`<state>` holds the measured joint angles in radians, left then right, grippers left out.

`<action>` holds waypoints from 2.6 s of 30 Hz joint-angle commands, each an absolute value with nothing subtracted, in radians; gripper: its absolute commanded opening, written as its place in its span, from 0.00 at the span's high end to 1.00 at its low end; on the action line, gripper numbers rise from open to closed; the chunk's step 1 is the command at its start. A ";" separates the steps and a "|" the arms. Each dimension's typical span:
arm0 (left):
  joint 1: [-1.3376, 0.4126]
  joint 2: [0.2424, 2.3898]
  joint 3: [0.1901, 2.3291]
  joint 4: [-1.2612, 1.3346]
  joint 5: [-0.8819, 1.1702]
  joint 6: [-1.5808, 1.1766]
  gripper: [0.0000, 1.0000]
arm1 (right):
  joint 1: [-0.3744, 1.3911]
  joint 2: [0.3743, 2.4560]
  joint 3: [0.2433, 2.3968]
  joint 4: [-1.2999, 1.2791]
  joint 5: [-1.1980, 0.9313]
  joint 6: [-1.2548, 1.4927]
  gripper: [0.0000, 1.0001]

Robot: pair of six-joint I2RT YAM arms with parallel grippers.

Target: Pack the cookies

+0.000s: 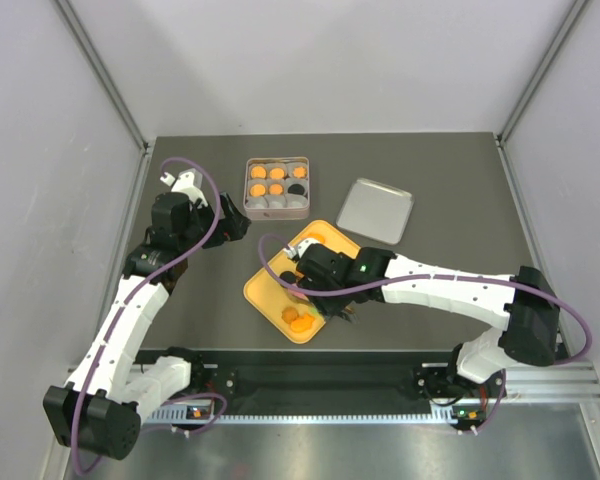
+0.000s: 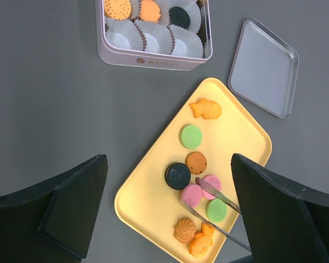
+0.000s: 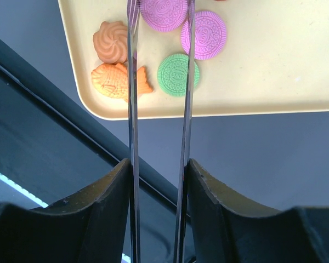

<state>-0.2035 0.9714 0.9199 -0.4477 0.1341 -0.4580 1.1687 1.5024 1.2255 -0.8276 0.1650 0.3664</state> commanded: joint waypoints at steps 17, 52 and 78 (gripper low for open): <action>-0.196 0.959 0.908 -0.403 0.126 -0.456 0.01 | 1.123 1.425 1.304 -0.845 0.164 0.345 0.60; -0.196 0.960 0.908 -0.402 0.135 -0.456 0.01 | 0.703 1.931 1.924 -0.733 0.071 0.213 0.61; -0.196 0.959 0.908 -0.402 0.137 -0.456 0.01 | 0.703 1.924 1.813 -0.718 0.066 0.209 0.61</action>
